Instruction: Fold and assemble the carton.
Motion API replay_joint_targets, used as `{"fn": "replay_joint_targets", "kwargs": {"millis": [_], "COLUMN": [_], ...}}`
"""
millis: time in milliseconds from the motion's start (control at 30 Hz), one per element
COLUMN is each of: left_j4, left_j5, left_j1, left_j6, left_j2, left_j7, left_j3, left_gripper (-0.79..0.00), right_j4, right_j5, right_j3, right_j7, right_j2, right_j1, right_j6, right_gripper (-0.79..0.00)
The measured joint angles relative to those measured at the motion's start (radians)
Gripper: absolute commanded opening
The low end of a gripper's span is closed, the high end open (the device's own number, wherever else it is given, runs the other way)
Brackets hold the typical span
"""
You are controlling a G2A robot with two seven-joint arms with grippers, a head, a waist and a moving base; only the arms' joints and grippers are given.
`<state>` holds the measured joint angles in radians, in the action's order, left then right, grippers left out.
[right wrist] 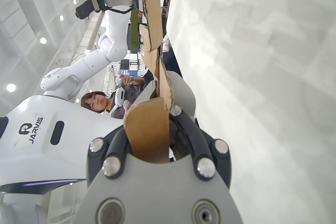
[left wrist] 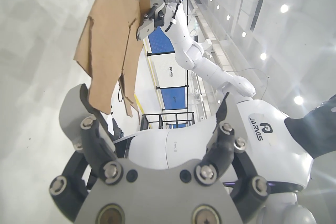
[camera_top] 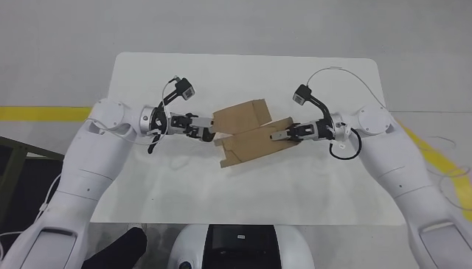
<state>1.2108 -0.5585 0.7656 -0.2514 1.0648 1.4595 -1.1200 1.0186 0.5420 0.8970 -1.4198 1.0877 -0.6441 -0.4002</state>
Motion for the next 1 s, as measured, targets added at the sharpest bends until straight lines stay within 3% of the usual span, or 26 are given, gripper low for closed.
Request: {"fn": "replay_joint_targets", "kwargs": {"millis": [467,1000], "left_j4": [0.076,0.017], "left_j5": [-0.035,-0.054], "left_j1": [0.042,0.017], "left_j6": [0.017,0.071], "left_j2": [-0.015,-0.008], "left_j7": [-0.004,-0.047], "left_j3": [-0.047,-0.025], "left_gripper": [0.000,0.000], "right_j4": [-0.012,0.017], "right_j5": [-0.030,-0.028], "right_j3": [-0.015,-0.027], "right_j7": [0.028,0.023], "right_j2": [0.015,0.031], "right_j1": [0.007,0.003], "right_j6": [-0.005,-0.018], "right_gripper": [-0.785,-0.785]}}
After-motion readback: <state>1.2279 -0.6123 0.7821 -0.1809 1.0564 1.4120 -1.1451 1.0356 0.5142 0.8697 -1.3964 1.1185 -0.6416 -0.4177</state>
